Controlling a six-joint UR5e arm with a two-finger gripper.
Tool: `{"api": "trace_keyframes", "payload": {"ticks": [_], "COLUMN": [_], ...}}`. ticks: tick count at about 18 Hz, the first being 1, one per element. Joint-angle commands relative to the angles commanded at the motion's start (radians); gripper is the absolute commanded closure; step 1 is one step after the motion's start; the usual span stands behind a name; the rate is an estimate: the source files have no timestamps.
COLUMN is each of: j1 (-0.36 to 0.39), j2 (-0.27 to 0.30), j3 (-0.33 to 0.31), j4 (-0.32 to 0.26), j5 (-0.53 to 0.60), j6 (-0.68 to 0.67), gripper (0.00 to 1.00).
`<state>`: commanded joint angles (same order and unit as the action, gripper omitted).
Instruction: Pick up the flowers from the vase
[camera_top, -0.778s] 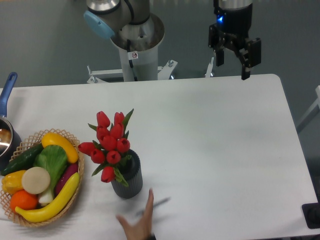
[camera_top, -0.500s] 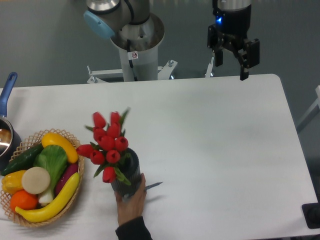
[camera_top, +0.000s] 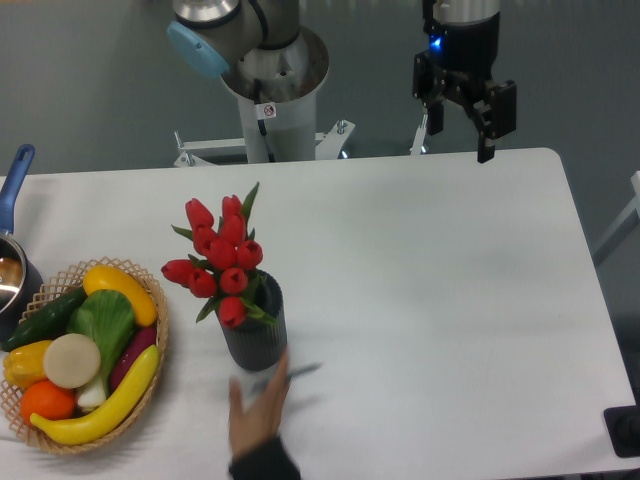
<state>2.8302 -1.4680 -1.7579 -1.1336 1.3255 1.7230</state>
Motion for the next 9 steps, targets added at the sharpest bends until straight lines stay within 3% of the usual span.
{"api": "trace_keyframes", "payload": {"ticks": [3, 9], "j1": [-0.014, -0.038], "j2": [0.000, 0.000], "j3": [-0.029, -0.121], "j4": [0.012, 0.057], "j5": [-0.014, -0.162], "j6": [-0.140, -0.236], "gripper": [0.00, 0.00]}}
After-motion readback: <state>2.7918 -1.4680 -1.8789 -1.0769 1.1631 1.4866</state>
